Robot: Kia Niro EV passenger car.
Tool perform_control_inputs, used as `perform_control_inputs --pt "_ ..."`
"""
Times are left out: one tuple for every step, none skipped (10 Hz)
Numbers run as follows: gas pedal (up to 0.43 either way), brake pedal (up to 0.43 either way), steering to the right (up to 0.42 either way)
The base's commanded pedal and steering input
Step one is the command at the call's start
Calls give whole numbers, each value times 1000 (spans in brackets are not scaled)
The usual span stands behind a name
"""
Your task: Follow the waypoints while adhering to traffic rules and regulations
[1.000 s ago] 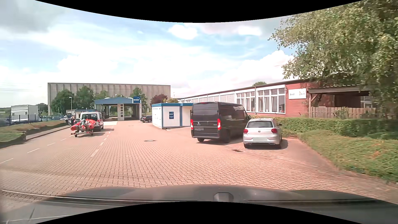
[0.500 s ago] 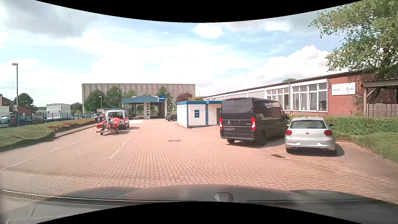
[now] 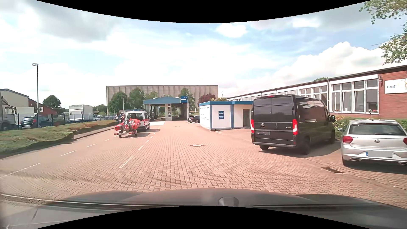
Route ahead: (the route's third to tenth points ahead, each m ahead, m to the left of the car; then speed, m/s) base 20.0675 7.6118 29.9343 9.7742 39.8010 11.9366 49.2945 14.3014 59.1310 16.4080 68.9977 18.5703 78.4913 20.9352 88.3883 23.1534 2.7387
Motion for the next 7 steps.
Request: perform_control_inputs --pt "0 189 -292" --pt "0 189 -288" --pt "0 195 -287" --pt "0 207 -284" --pt "0 213 -268" --pt "0 213 -251" --pt "0 213 -228"
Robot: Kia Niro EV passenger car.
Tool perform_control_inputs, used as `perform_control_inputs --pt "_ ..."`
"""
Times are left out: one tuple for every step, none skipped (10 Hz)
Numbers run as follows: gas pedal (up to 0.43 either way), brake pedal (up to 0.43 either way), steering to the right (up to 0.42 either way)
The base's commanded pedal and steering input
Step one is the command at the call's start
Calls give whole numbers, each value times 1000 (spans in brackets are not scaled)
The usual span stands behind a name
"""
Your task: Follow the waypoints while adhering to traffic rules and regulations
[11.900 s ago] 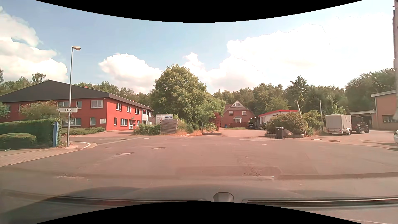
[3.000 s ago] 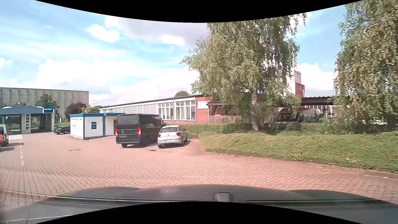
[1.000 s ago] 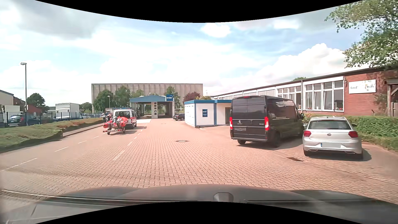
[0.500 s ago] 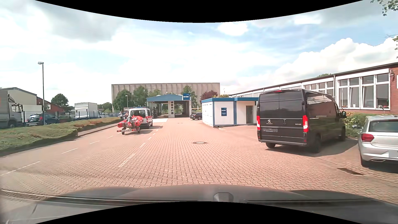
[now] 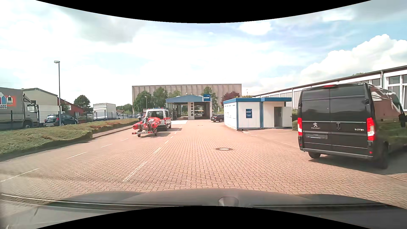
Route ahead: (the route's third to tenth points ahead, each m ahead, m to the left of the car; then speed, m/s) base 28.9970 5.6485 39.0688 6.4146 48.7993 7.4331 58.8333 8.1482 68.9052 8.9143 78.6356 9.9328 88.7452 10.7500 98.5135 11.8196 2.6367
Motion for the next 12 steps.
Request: perform_control_inputs --pt "0 213 -210" --pt "0 220 -190" --pt "0 207 -165" --pt "0 201 -136" --pt "0 189 -114" --pt "0 171 -93" --pt "0 152 -80" --pt "0 152 -71" --pt "0 152 -59" --pt "0 152 -49" --pt "0 152 -38" --pt "0 152 -33"
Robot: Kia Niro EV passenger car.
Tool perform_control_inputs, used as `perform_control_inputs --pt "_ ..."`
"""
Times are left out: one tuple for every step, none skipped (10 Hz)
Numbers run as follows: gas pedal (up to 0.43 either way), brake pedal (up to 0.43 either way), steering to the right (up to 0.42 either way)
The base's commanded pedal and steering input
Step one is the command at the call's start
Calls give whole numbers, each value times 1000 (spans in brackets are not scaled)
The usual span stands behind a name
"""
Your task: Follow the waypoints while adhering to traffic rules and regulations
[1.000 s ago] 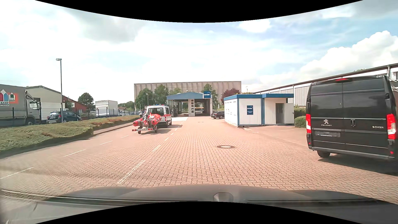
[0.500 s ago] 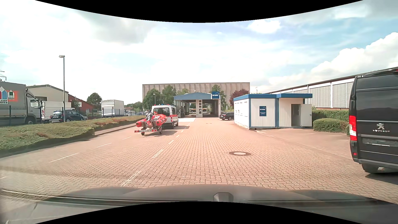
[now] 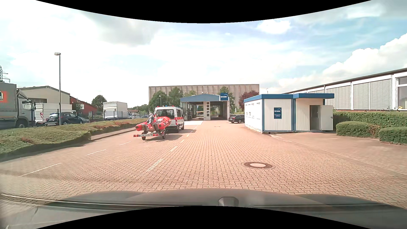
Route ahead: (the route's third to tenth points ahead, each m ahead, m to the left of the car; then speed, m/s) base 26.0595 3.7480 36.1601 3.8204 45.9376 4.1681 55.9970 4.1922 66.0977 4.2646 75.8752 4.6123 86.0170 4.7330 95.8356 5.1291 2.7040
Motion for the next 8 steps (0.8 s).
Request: perform_control_inputs --pt "0 152 -33" --pt "0 152 -33" --pt "0 152 -30" --pt "0 146 -28" --pt "0 146 -24" --pt "0 140 -24" --pt "0 122 -22" --pt "0 122 -21"
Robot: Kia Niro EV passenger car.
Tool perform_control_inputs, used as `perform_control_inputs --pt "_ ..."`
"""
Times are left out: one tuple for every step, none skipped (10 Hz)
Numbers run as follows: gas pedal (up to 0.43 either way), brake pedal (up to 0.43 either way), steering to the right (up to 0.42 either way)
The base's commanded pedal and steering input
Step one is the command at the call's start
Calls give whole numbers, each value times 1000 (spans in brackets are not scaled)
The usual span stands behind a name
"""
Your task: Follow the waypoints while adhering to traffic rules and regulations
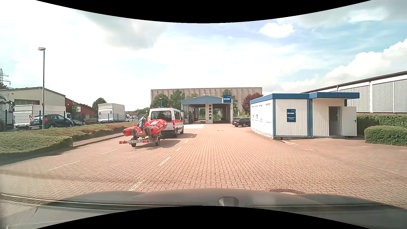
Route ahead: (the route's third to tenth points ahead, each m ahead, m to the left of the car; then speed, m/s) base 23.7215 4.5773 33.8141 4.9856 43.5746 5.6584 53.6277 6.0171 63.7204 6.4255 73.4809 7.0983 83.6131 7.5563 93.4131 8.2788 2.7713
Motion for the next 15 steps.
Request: perform_control_inputs --pt "0 122 -18" --pt "0 122 -17" --pt "0 122 -15" --pt "0 122 -12" --pt "0 122 -9" --pt "0 116 -6" --pt "0 122 -3" --pt "0 122 -4" --pt "0 122 -3" --pt "0 122 -4" --pt "0 122 -3" --pt "0 122 -3" --pt "0 122 -4" --pt "0 122 -3" --pt "0 122 -4"
